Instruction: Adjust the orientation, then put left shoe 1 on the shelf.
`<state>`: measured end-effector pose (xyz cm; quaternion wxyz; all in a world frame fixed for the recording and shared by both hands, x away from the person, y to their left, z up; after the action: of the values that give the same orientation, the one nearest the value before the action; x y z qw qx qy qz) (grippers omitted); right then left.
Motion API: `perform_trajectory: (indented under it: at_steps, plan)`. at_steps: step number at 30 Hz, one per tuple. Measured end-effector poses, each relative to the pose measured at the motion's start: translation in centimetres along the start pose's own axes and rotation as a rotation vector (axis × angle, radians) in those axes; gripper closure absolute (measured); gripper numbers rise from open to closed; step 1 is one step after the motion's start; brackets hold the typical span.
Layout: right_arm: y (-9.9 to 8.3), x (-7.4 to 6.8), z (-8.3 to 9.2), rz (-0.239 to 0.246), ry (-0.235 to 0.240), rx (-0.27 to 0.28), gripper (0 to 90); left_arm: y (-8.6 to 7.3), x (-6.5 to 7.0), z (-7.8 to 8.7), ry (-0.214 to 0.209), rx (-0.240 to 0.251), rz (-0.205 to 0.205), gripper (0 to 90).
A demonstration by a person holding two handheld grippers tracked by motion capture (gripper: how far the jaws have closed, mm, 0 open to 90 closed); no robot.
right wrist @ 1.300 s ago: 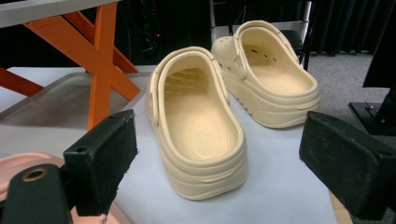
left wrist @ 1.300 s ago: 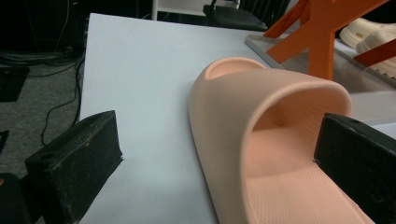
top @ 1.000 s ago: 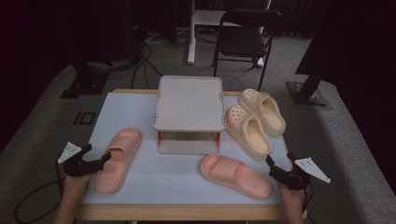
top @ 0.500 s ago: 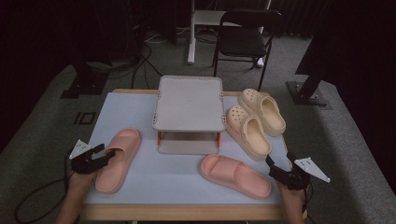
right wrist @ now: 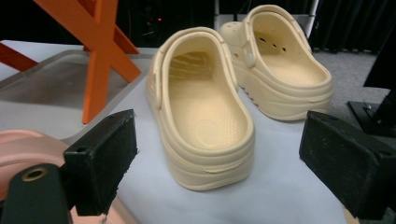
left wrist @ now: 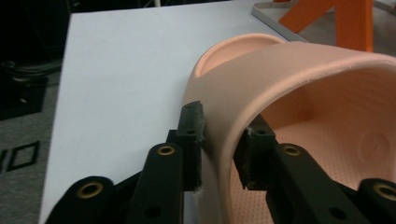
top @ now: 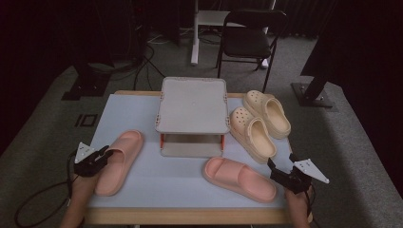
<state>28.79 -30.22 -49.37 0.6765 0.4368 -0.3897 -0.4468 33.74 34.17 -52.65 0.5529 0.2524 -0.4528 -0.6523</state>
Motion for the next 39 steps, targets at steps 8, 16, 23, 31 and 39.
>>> perform_trajectory:
  at_steps: [8,16,23,31,39]
  plan:
    - [0.2,0.3,0.1,-0.002,0.002,0.004,10.7,0.1,1.2,0.6,-0.043,0.006,-0.004,80.9]
    - [0.7,1.1,0.2,-0.027,-0.013,0.006,10.7,0.1,3.4,2.0,-0.074,0.001,-0.027,81.1]
    - [1.0,1.6,0.0,-0.060,-0.009,0.010,10.7,0.3,6.2,3.0,-0.117,0.002,-0.041,81.6]
    - [1.0,1.7,-0.1,-0.075,-0.005,0.006,10.7,0.7,9.2,2.5,-0.159,-0.001,-0.064,81.5]
    - [1.2,1.4,-0.2,-0.062,-0.021,0.008,10.7,1.4,11.3,1.1,-0.163,-0.012,-0.073,81.5]
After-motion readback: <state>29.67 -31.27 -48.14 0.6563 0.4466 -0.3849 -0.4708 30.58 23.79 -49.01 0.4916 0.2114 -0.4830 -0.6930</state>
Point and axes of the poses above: each handheld gripper's, and its own axes: z roughly backward along the jaws, y roughly out of its top, x roughly to its right, the point moved 3 cm from there along -z, roughly forward along the jaws, and after that the axes turned 12 degrees about z, right-handed, at the moved point
